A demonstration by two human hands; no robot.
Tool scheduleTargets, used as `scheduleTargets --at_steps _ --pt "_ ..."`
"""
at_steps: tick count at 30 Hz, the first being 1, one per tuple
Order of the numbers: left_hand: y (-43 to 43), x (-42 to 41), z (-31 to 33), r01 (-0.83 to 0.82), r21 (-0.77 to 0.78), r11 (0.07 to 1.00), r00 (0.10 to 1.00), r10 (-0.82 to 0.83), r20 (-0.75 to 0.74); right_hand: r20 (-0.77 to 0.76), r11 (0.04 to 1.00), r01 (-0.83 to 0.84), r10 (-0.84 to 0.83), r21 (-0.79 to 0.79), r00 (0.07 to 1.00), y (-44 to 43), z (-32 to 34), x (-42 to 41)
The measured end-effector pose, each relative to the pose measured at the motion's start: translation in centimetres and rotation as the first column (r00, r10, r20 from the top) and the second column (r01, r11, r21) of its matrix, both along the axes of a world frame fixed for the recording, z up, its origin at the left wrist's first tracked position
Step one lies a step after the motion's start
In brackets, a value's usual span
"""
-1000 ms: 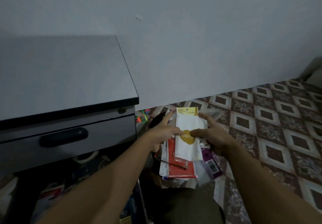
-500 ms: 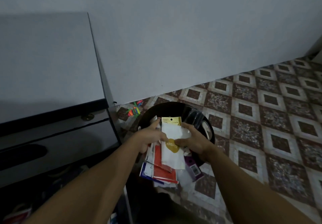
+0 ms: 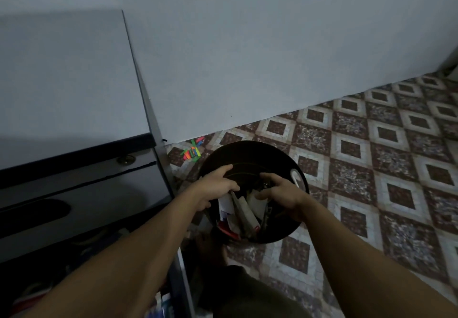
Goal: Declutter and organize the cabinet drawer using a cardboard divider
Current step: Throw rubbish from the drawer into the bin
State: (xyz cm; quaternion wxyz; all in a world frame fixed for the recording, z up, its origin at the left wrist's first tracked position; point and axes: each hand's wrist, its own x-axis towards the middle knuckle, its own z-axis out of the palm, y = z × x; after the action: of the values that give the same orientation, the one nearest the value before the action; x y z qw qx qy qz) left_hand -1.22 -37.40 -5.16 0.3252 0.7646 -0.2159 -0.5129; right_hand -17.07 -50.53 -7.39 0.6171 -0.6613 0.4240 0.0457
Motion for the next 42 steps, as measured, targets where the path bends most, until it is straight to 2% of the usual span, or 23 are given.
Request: scheduleTargets --at_steps 8,16,22,25,28,30,32,35,39,42 --pt "6.3 -1.2 4.3 -0.026 -0.168 0.985 0.997 0.038 0.071 0.044 0.995 0.024 -0.02 -0.101 0.999 3.1 4.7 -0.5" --pt "18.2 -1.5 9.8 0.014 -0.197 0.98 0.985 0.02 0.171 0.026 0.957 -0.257 0.263 -0.134 0.965 10.3 11.6 1.8" --pt "28.7 0.0 10.3 -0.113 -0.199 0.973 0.968 0.153 0.199 -0.016 0.896 -0.437 0.437 -0.078 0.899 18.6 13.6 3.6" --pt "32.8 0.4 8.1 -0.261 -0.19 0.947 0.945 0.291 0.15 0.005 0.895 -0.442 0.443 -0.064 0.897 23.2 13.0 4.1" --pt "36.8 0.1 4.6 -0.349 -0.171 0.921 0.902 0.38 0.206 0.065 0.929 -0.338 0.351 -0.149 0.934 28.0 9.4 3.8" --pt "39.0 -0.4 2.4 -0.399 -0.185 0.898 0.872 0.434 0.226 0.079 0.92 -0.308 0.335 -0.243 0.939 30.8 6.8 3.2" --pt "40.1 -1.2 1.4 -0.407 -0.187 0.894 0.858 0.444 0.257 0.111 0.902 -0.309 0.355 -0.301 0.928 32.6 4.7 2.7" --pt "40.4 -1.7 0.9 -0.399 -0.179 0.899 0.869 0.434 0.237 0.148 0.908 -0.286 0.343 -0.307 0.928 33.3 4.1 2.9" --pt "39.7 -0.5 0.1 -0.389 -0.154 0.908 0.88 0.415 0.23 0.097 0.901 -0.302 0.346 -0.312 0.933 32.9 4.0 3.9" --pt "39.0 0.7 -0.5 -0.4 -0.156 0.903 0.87 0.428 0.244 0.011 0.855 -0.346 0.379 -0.387 0.925 32.7 3.5 5.3"
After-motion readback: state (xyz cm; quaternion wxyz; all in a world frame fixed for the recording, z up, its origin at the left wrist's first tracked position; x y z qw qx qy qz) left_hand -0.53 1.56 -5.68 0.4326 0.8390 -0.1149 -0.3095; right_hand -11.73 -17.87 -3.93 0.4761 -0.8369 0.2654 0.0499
